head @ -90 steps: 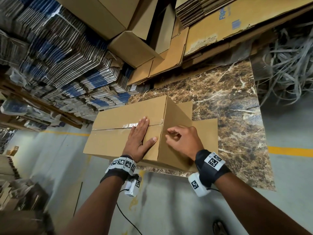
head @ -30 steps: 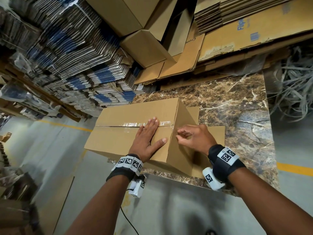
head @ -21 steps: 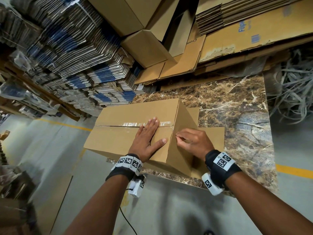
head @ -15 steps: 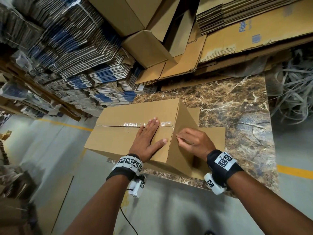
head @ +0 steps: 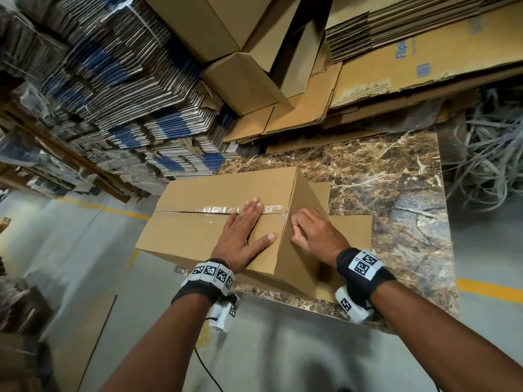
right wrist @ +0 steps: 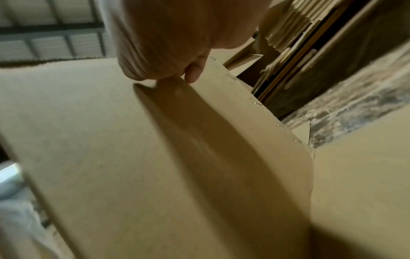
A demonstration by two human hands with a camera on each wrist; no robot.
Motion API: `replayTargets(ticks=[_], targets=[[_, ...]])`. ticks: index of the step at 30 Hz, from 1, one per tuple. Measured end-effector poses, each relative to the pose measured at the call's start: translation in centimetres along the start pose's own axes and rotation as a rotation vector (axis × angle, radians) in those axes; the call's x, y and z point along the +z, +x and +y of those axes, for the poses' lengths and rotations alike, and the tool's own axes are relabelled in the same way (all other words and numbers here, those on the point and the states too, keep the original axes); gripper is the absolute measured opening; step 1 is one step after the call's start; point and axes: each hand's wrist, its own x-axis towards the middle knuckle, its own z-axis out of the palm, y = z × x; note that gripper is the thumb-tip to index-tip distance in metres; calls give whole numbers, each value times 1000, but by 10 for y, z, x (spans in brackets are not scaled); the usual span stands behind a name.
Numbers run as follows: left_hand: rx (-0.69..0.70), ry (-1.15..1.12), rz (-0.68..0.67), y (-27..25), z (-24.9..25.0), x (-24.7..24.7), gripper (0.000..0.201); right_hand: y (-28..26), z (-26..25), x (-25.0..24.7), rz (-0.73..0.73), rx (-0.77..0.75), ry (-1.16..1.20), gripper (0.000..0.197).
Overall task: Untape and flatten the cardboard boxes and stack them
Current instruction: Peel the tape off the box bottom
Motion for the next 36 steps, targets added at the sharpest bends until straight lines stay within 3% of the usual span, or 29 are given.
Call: replayTargets(ticks=[3, 6, 12, 17, 23, 28, 32, 36], targets=[[-7, -4, 0, 0, 0, -1, 87, -2, 5, -4, 75, 154, 43, 3], [-12, -12, -4, 0, 1, -2, 86, -15, 8, -9, 72, 183, 79, 3], [-2, -26, 23, 0, 1, -1, 90, -27, 2, -5, 181, 105, 160, 16], [3, -21, 26, -1, 1, 0, 89, -23, -4, 1, 204, 56, 169, 14], [12, -15, 29, -1, 0, 2, 87, -17, 0, -2, 123, -103, -13, 8], [9, -12, 18, 0, -2, 1, 87, -8, 5, -1, 74, -192, -132, 15], [3, -16, 5, 0, -3, 0, 85, -1, 5, -8, -9, -202, -164, 17], [-3, -22, -2, 1, -3, 0, 85, 6, 9, -24, 26, -202, -192, 12]])
